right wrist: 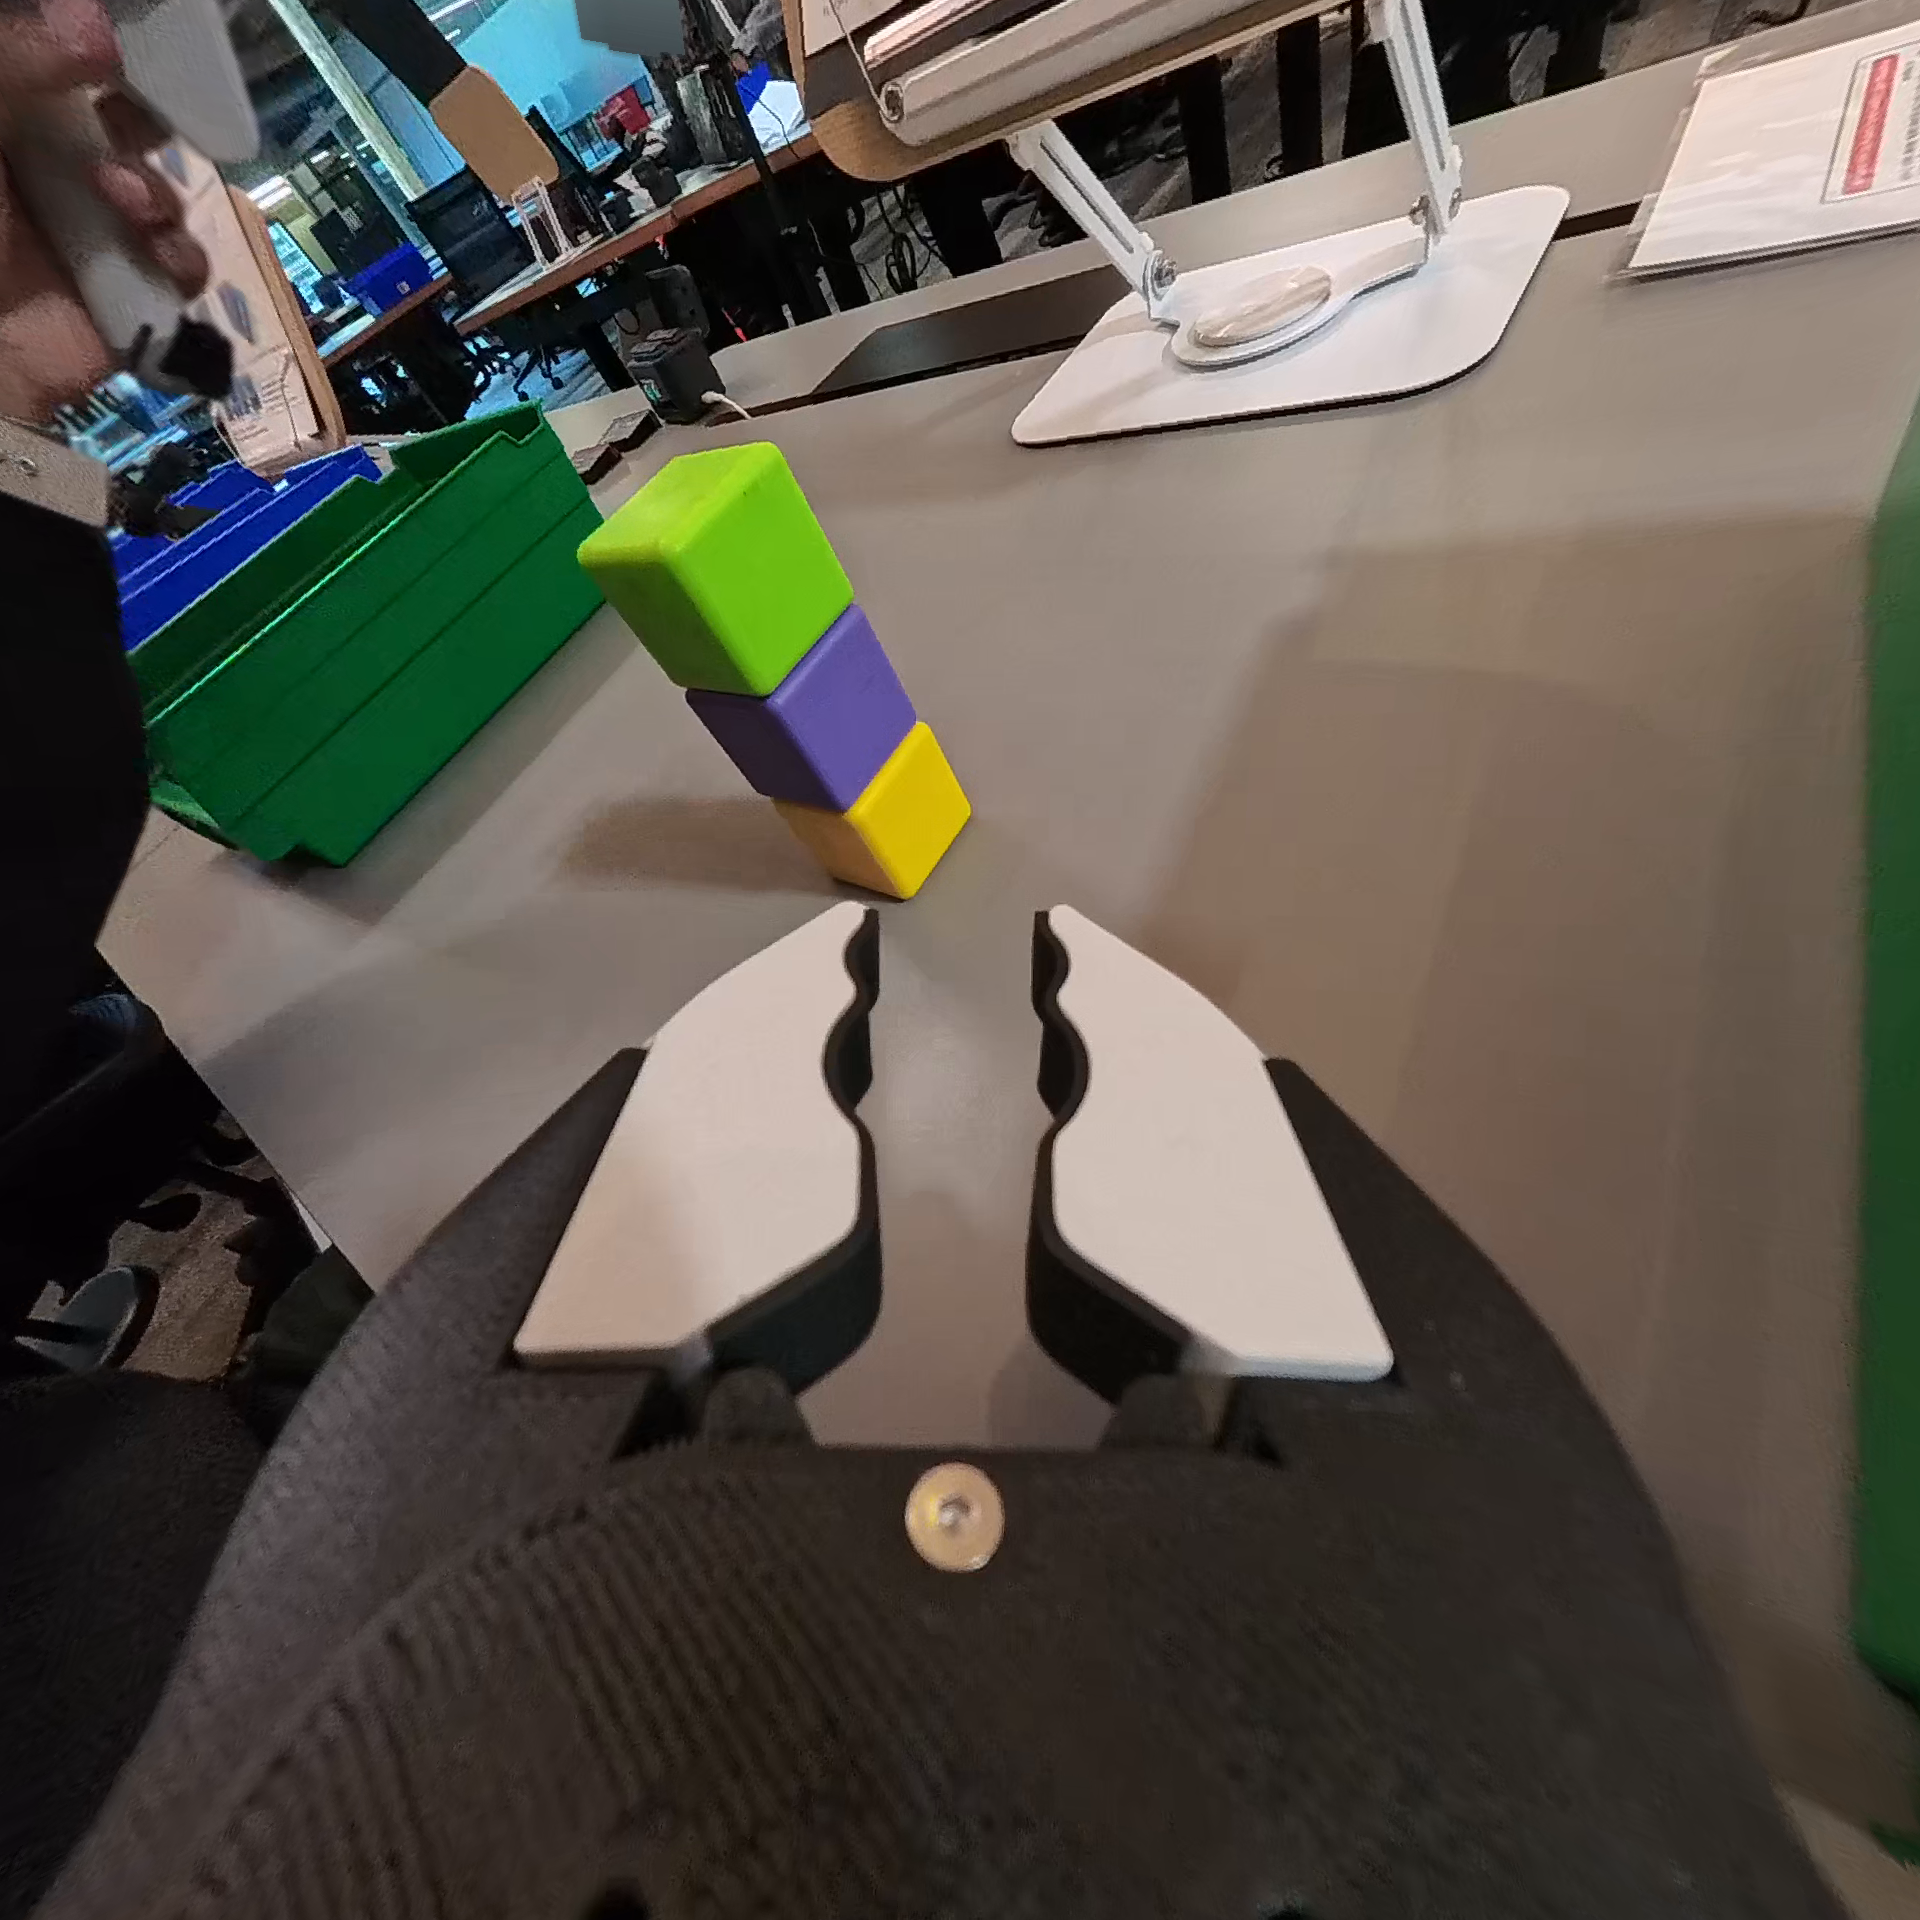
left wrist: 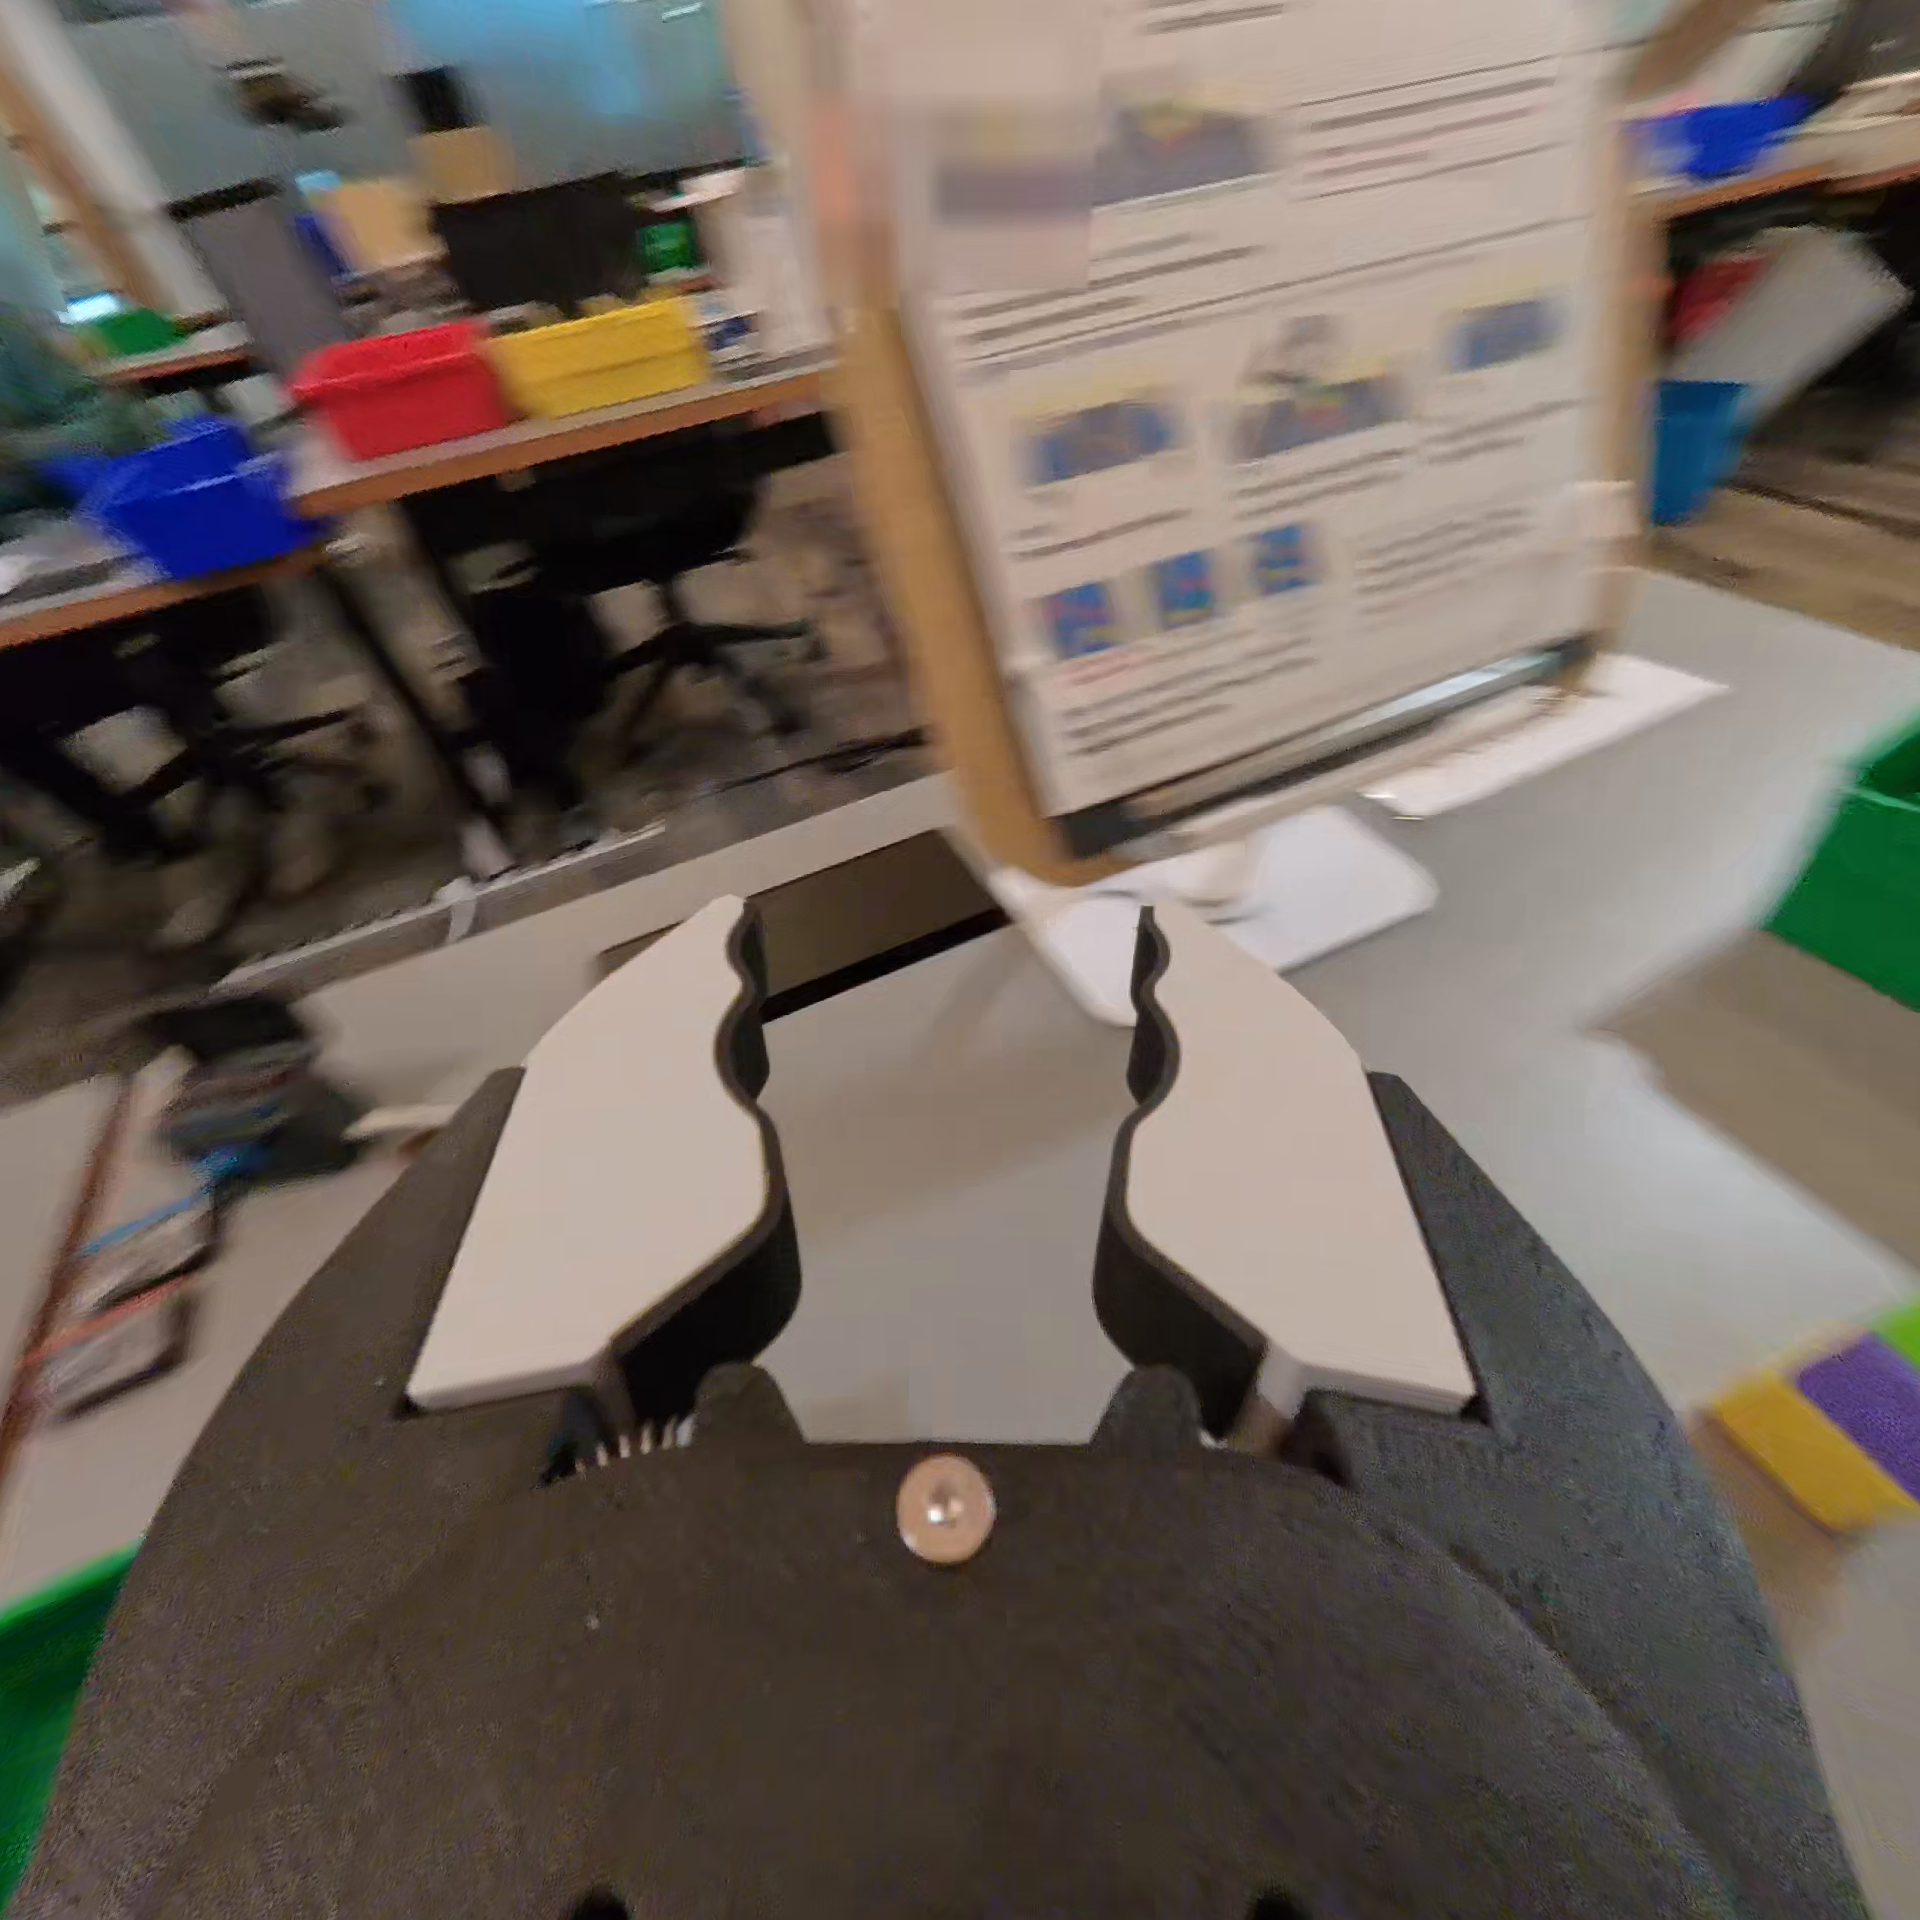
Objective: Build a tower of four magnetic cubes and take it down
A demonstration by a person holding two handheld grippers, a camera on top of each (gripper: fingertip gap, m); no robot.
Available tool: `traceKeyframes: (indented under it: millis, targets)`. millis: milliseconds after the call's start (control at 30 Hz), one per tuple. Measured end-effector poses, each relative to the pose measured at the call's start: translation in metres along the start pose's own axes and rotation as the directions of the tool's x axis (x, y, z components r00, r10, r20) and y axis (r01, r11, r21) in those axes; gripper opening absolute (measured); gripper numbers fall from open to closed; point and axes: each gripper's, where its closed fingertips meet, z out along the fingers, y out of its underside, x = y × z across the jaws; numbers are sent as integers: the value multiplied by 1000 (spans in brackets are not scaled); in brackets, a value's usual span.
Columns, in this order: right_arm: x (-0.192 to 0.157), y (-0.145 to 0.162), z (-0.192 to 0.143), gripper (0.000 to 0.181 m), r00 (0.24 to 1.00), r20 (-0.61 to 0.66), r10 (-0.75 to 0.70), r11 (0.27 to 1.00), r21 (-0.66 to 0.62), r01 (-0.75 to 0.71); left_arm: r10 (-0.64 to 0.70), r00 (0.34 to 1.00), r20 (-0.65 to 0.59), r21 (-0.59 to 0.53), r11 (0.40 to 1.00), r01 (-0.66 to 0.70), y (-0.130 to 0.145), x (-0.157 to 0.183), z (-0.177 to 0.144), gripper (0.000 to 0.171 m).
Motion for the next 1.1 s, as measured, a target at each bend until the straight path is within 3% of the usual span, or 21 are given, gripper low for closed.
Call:
traceKeyframes:
  millis: [100, 200, 300, 433, 533, 633, 767, 833, 967, 1100]
  targets:
    - [0, 0, 1, 29, 1000, -2, 2, 1000, -3, -2, -71, 978, 197, -96, 991, 92, 33, -89, -22, 69]
    - [0, 1, 4, 29, 1000, -7, -6, 1000, -9, 6, -113, 946, 305, -296, 933, 207, 99, -147, -35, 72]
    - [-1, 1, 7, 29, 1000, -9, -14, 1000, -14, 14, -179, 925, 336, -463, 823, 328, 167, -167, -41, 73]
    - [-3, 0, 11, 28, 1000, -6, -29, 999, -20, 29, -167, 880, 446, -563, 712, 420, 234, -187, -44, 72]
    - [-5, 0, 14, 28, 999, 2, -36, 999, -23, 36, -137, 864, 484, -609, 657, 445, 264, -189, -45, 73]
    - [-6, 0, 15, 28, 999, 8, -35, 999, -25, 36, -65, 864, 500, -647, 635, 423, 277, -193, -49, 69]
    - [-2, -1, 13, 27, 1000, -10, -29, 999, -17, 29, -121, 903, 411, -683, 616, 393, 271, -184, -52, 65]
    - [0, -2, 12, 27, 1000, -13, -19, 1000, -13, 19, -152, 903, 402, -636, 663, 395, 249, -187, -55, 63]
    - [-1, -1, 13, 27, 1000, -9, -8, 1000, -14, 8, -116, 930, 349, -484, 828, 285, 162, -183, -67, 63]
    - [-2, 0, 15, 27, 1000, -7, -19, 1000, -24, 18, -81, 995, 57, -243, 966, 92, 56, -107, -62, 63]
